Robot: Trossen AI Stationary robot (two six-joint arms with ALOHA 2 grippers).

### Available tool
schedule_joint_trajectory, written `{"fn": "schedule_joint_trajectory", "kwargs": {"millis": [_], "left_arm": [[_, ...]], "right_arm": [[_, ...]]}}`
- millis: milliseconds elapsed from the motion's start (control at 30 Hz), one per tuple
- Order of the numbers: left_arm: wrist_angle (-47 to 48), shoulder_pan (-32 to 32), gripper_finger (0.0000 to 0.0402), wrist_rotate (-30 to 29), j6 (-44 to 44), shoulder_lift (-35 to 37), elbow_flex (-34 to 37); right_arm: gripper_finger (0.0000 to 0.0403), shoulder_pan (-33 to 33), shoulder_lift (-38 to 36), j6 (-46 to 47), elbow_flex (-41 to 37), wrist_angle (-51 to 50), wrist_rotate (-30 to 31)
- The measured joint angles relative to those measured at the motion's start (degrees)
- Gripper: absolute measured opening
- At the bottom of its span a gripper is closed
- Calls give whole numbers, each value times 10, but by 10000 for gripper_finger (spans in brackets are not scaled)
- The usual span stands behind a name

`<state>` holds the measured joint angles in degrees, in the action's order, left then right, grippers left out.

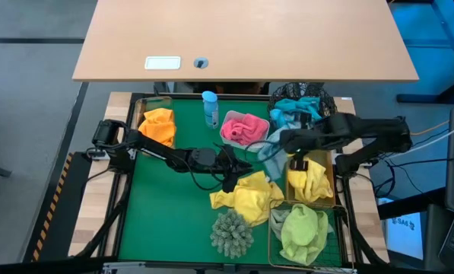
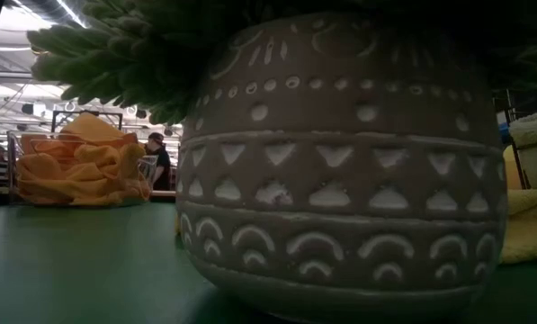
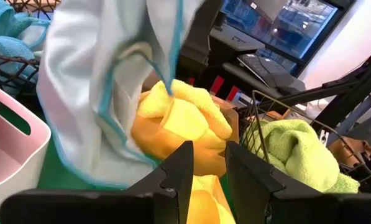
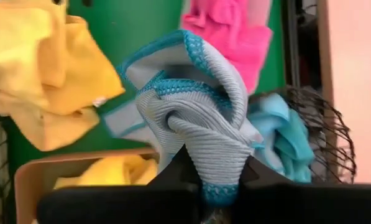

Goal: Sort microfiber towel by color & place in baskets
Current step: Put the blue microfiber towel into the circular wire basket

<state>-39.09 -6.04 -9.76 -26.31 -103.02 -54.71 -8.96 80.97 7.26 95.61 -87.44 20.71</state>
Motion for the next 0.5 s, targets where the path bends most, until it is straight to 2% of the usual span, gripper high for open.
{"fn": "schedule_joint_trajectory", "kwargs": {"millis": [233, 500], "left_arm": [[1, 0, 89, 0, 0, 0, 0], [1, 0, 89, 0, 0, 0, 0]], "right_arm": [[19, 68, -62, 0, 1, -16, 39], [23, 186, -146, -1, 1, -8, 128]]}}
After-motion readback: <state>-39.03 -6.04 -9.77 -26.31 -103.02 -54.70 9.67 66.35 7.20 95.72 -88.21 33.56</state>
